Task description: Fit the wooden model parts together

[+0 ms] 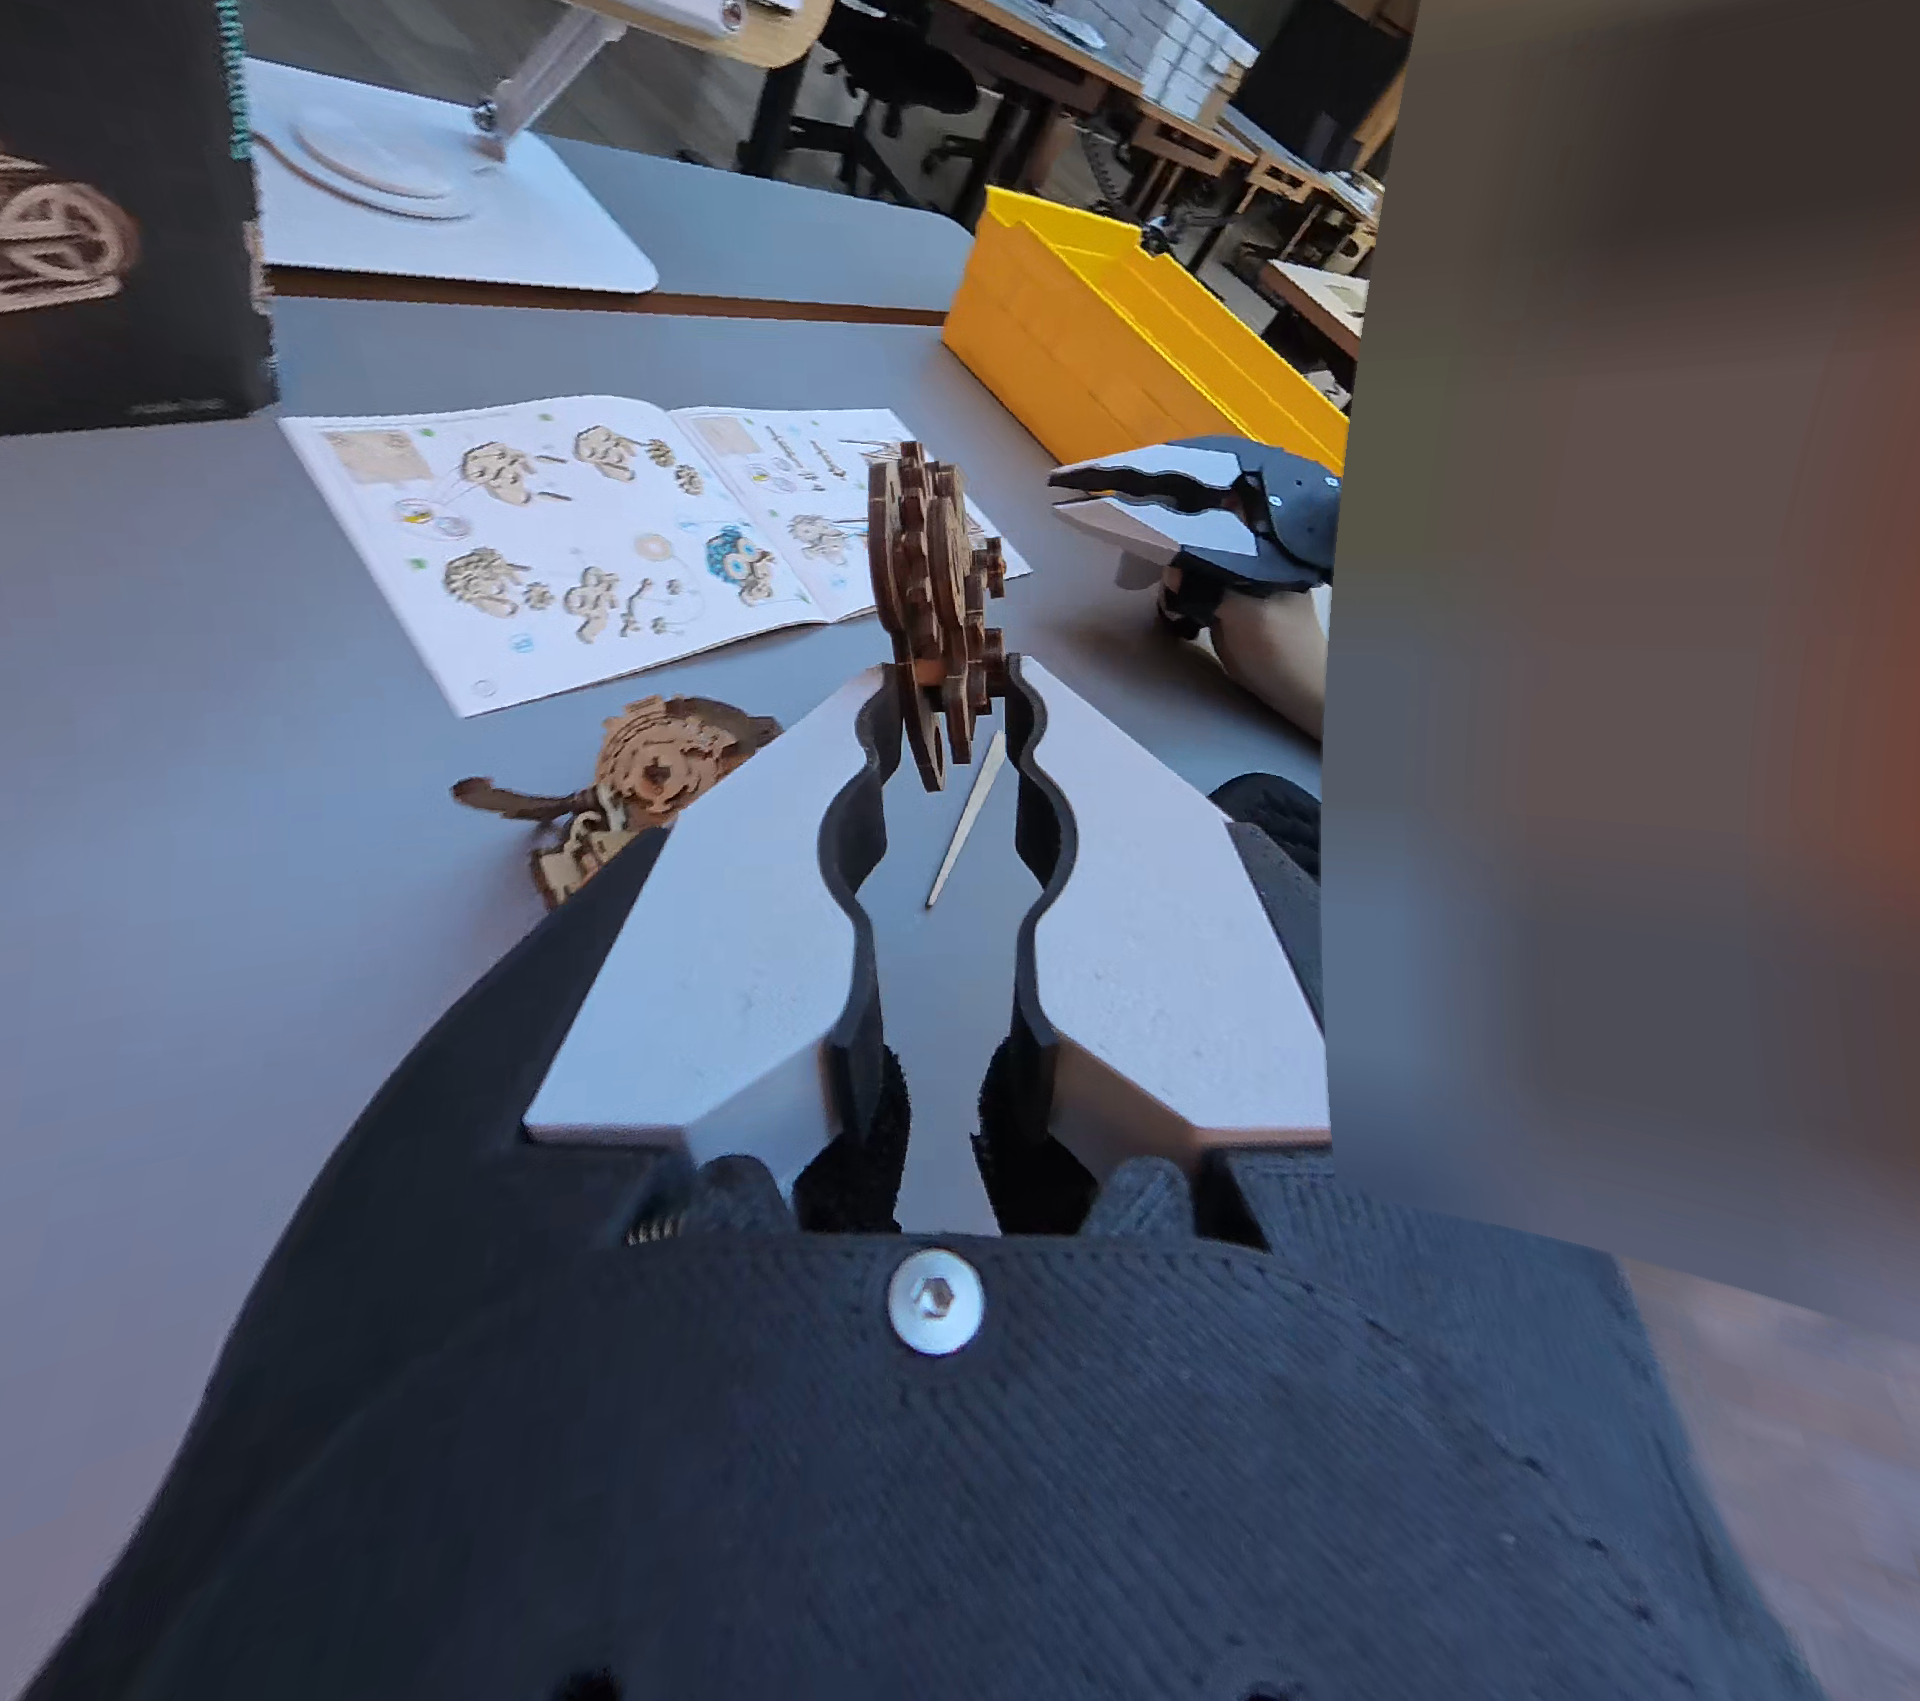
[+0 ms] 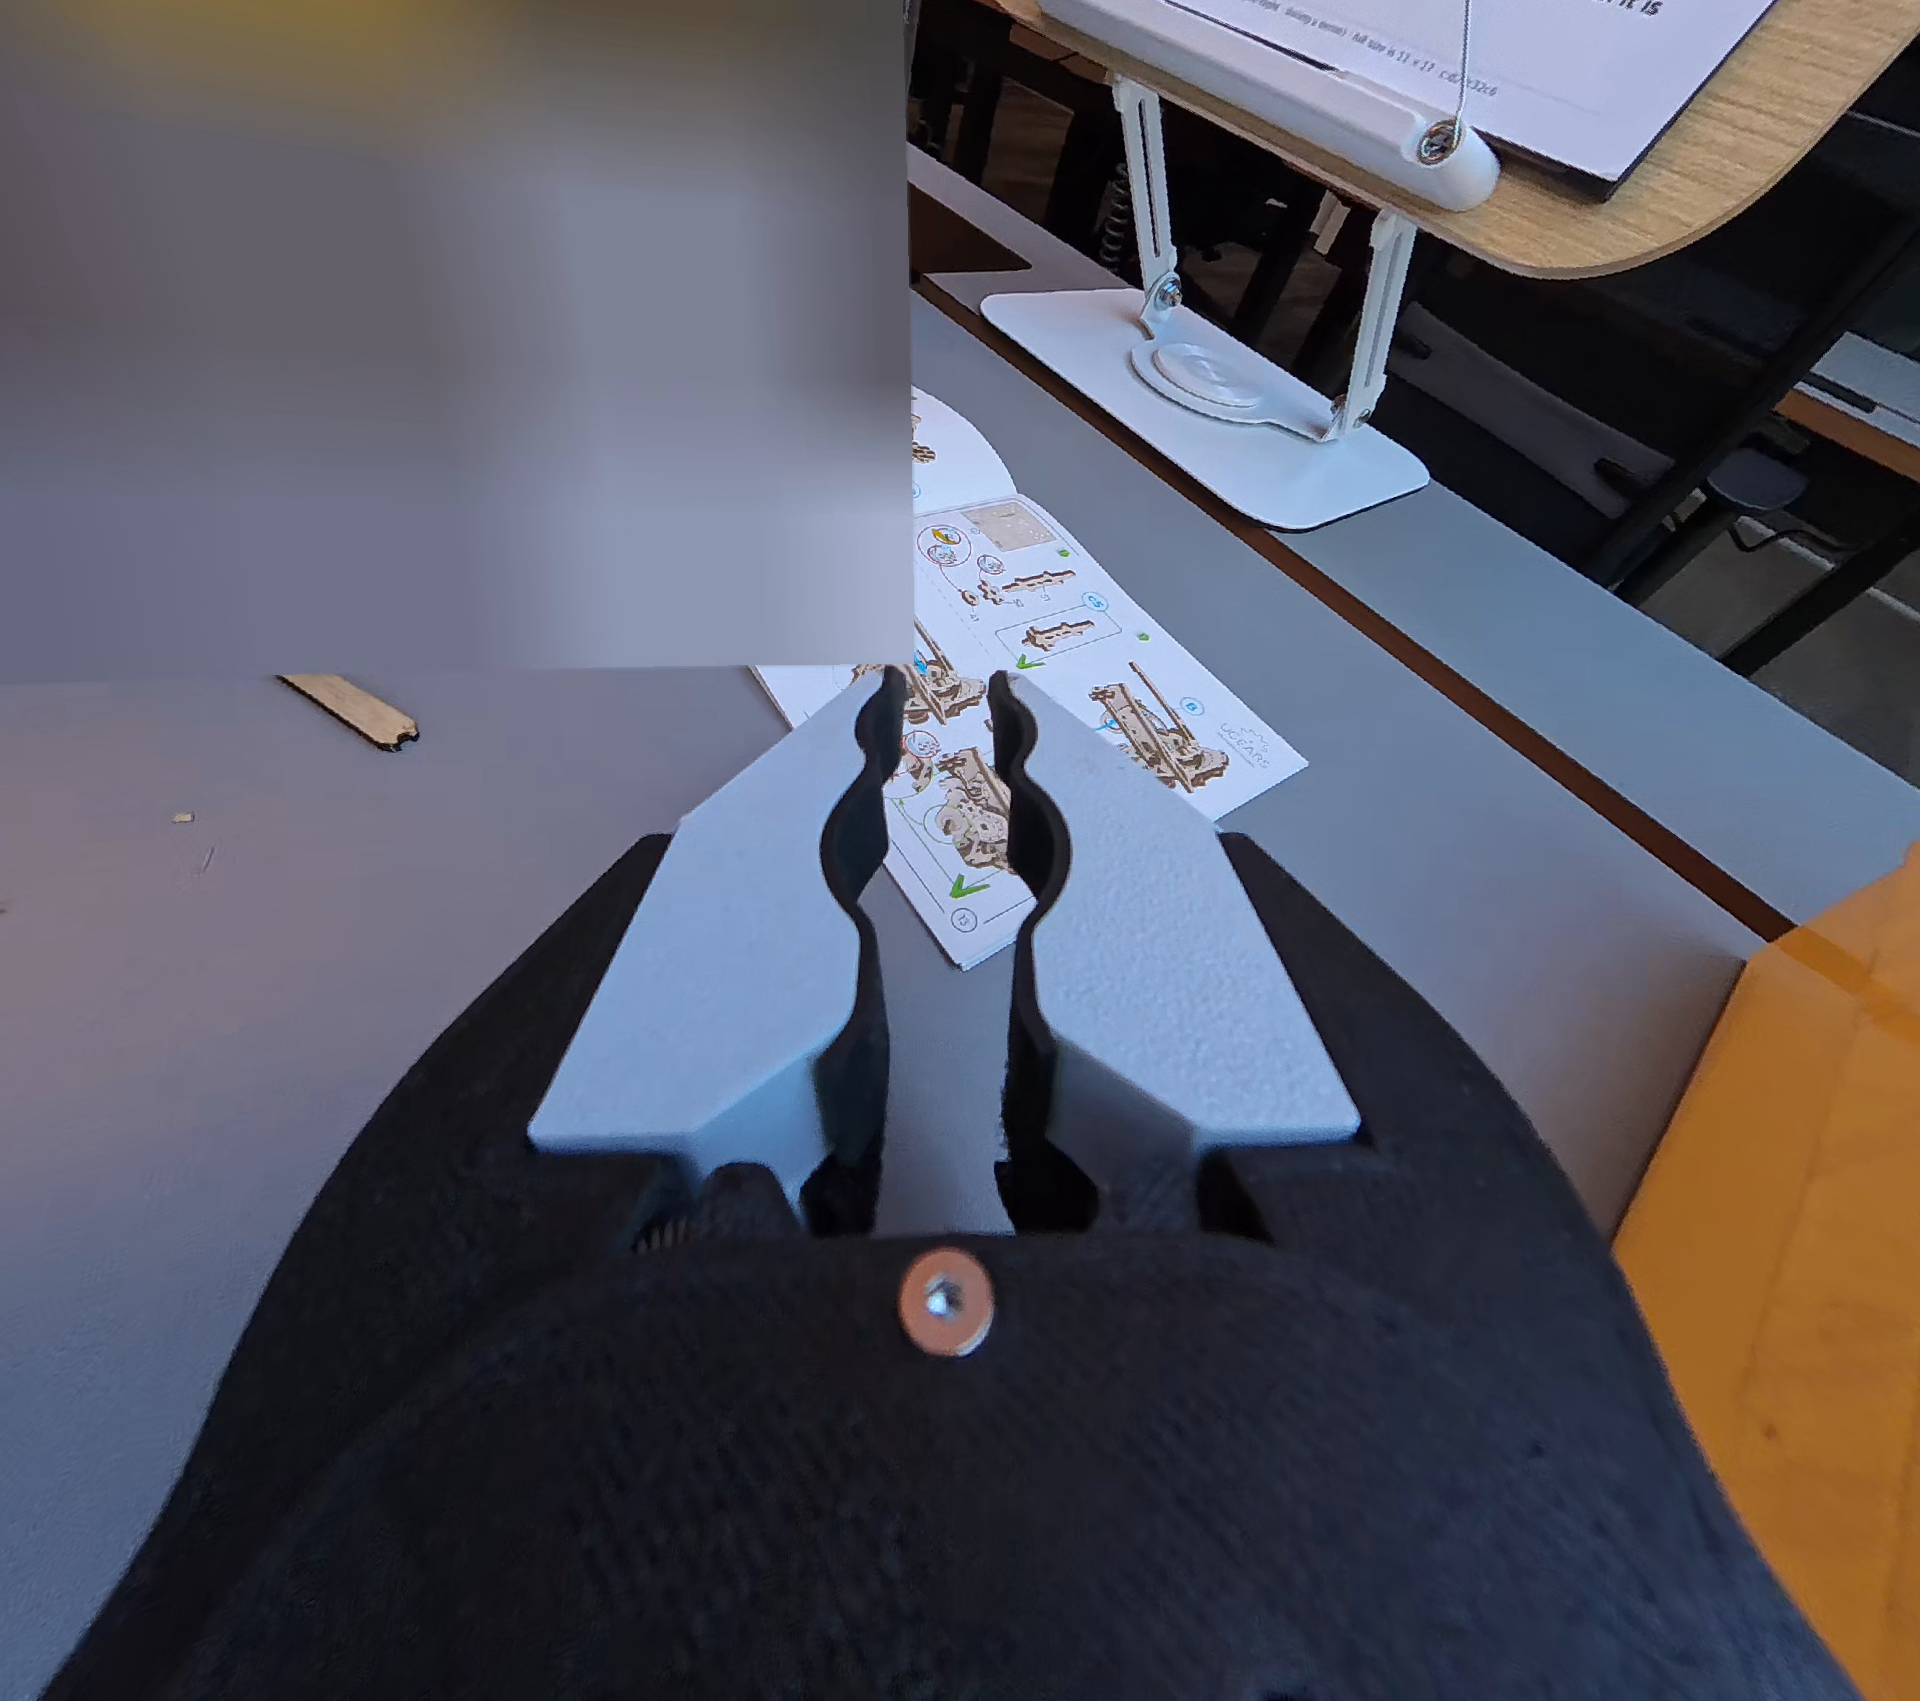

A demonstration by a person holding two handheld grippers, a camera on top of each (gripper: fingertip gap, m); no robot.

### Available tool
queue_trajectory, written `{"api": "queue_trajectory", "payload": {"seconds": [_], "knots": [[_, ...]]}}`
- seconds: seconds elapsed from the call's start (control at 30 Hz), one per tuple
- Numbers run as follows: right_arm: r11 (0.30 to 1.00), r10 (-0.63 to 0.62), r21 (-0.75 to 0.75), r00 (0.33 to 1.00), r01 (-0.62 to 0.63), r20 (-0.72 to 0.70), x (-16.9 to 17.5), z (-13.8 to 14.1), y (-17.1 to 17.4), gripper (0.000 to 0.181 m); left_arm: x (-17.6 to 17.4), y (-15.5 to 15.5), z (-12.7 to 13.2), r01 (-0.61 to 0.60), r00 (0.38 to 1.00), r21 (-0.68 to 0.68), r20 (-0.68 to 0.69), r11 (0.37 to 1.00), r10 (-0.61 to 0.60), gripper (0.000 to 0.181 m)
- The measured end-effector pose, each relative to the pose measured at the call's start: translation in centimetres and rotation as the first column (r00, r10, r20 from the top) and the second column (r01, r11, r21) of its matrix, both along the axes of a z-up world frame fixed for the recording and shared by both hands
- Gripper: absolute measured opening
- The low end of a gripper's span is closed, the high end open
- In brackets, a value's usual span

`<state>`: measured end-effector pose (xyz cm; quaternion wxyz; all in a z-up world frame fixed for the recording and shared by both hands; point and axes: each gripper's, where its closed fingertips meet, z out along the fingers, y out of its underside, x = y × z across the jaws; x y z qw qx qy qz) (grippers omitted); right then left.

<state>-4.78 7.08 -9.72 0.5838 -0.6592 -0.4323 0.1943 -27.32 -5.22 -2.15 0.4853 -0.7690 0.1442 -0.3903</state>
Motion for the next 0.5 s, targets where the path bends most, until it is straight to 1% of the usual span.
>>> {"api": "queue_trajectory", "payload": {"seconds": [0.07, 0.17, 0.23, 0.37, 0.43, 0.5], "knots": [[1.0, 0.009, 0.011, 1.0, -0.009, 0.021, -0.1, -0.2, -0.5, 0.015, -0.7, -0.1, -0.1, -0.03, 1.0, -0.009, -0.002, 1.0, 0.03, 0.018], [0.999, 0.001, 0.049, 0.998, -0.004, 0.057, 0.4, -0.3, -1.3, 0.014, -1.1, -0.4, -0.3, -0.056, 0.997, -0.026, 0.042, 0.998, 0.057, 0.018], [0.997, -0.004, 0.075, 0.999, 0.001, 0.051, 0.9, -0.1, -1.6, 0.012, -1.1, -0.6, -0.7, -0.067, 0.995, -0.044, 0.072, 0.997, 0.07, 0.018], [0.998, -0.005, 0.061, 0.999, 0.002, 0.04, 1.0, -0.1, -1.6, 0.01, -0.7, -1.3, -2.0, -0.079, 0.992, -0.086, 0.097, 0.993, 0.087, 0.018], [0.998, -0.006, 0.07, 0.999, 0.003, 0.046, 1.0, -0.1, -1.6, 0.01, -1.0, -1.4, -2.5, -0.113, 0.99, -0.099, 0.079, 0.989, 0.121, 0.018], [0.997, -0.005, 0.075, 0.998, 0.0, 0.068, 0.8, -0.3, -1.7, 0.01, -1.1, -1.5, -3.4, -0.125, 0.99, -0.143, 0.041, 0.982, 0.132, 0.018]]}}
